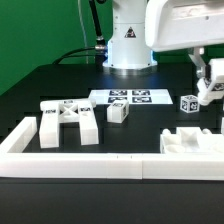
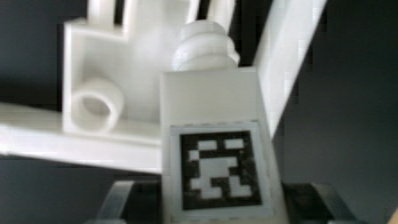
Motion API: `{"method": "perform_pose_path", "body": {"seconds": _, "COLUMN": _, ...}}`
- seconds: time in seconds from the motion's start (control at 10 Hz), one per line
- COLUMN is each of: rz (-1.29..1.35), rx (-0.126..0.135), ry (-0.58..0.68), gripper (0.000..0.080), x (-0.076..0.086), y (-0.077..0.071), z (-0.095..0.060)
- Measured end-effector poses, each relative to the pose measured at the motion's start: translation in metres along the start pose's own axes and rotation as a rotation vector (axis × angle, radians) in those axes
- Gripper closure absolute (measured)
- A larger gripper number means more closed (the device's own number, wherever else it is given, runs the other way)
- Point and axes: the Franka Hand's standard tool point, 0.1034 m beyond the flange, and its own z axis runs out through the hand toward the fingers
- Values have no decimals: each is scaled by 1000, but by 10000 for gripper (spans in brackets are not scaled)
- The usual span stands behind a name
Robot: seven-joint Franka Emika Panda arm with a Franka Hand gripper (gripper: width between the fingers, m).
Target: Assemble chair
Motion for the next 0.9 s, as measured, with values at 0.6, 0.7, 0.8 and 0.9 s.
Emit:
{"method": "perform_pose_path", "body": {"seconds": 0.6, "rz": -8, "rx": -30, "ry": 228, "gripper": 509, "x": 18, "y": 2, "z": 7}}
{"method": "perform_pose_path", "body": {"seconds": 0.7, "rz": -25, "rx": -43, "ry": 315, "gripper": 509, "x": 30, "y": 4, "z": 4}}
{"method": "perform_pose_path", "body": {"seconds": 0.8, "rz": -32, "rx": -49, "ry": 347, "gripper": 509, "x": 34, "y": 5, "z": 4}}
{"method": "perform_pose_path", "body": {"seconds": 0.9, "rz": -33, "rx": -49, "ry": 350, "gripper": 509, "x": 35, "y": 5, "z": 4}}
